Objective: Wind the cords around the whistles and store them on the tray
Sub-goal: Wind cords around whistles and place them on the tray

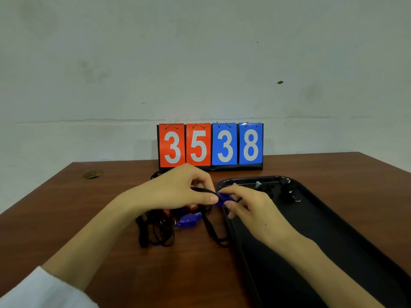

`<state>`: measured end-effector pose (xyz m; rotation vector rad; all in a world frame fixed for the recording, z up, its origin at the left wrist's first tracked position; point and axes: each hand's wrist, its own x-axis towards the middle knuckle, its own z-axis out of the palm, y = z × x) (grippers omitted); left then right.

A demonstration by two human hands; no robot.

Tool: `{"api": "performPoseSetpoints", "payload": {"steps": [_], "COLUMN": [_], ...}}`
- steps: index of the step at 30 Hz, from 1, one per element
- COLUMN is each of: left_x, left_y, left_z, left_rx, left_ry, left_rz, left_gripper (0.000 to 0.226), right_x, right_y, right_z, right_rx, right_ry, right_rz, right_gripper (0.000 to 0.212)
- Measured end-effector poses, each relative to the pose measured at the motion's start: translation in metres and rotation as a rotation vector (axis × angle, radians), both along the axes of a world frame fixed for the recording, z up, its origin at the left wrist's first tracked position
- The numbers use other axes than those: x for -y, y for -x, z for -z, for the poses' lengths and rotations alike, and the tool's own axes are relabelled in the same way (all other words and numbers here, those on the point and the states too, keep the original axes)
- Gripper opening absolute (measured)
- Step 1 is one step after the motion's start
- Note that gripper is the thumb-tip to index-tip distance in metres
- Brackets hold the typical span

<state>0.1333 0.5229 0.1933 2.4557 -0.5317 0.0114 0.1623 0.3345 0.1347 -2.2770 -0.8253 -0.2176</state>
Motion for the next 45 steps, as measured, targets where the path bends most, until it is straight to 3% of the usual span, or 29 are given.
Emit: {"api": "performPoseSetpoints", "payload": {"steps": [6, 12, 21, 29, 34, 39, 45], "left_x": [-0.009, -0.005, 0.016, 0.021, 0.016, 0.014, -0.001], "left_y": [-0.003, -0.005, -0.003, -0.003, 0.004, 0.008, 0.005], "left_z": [0.002, 0.013, 0.024, 0.024, 0.015, 0.004, -0.004], "left_rx": [0.057, -0.082, -0.25, -0.155, -0.153, -0.044, 0.064], "left_ry": [0.118, 0.341, 0.452, 0.252, -0.028, -0.073, 0.035], "left_rz": [-0.028, -0.08, -0.018, -0.049, 0.067, 0.075, -0.022], "left_gripper": [0.008, 0.023, 0.029, 0.027, 0.027, 0.021, 0.019], "right_x": [-0.003, -0.003, -0.003, 0.004, 0.005, 0.004, -0.002], "right_y": [0.006, 0.014, 0.011, 0.002, -0.001, 0.0, 0.009], "right_z": [-0.005, -0.016, -0.014, -0.008, -0.001, 0.003, -0.001], "right_rx": [-0.157, -0.399, -0.362, -0.032, 0.113, 0.192, 0.037], "right_ry": [-0.111, -0.377, -0.646, -0.412, -0.199, -0.013, -0.02], "right_rz": [-0.096, -0.231, -0.102, 0.222, 0.277, 0.128, -0.123], "right_gripper": [0.025, 0.01, 0.01, 0.014, 0.016, 0.018, 0.015]}}
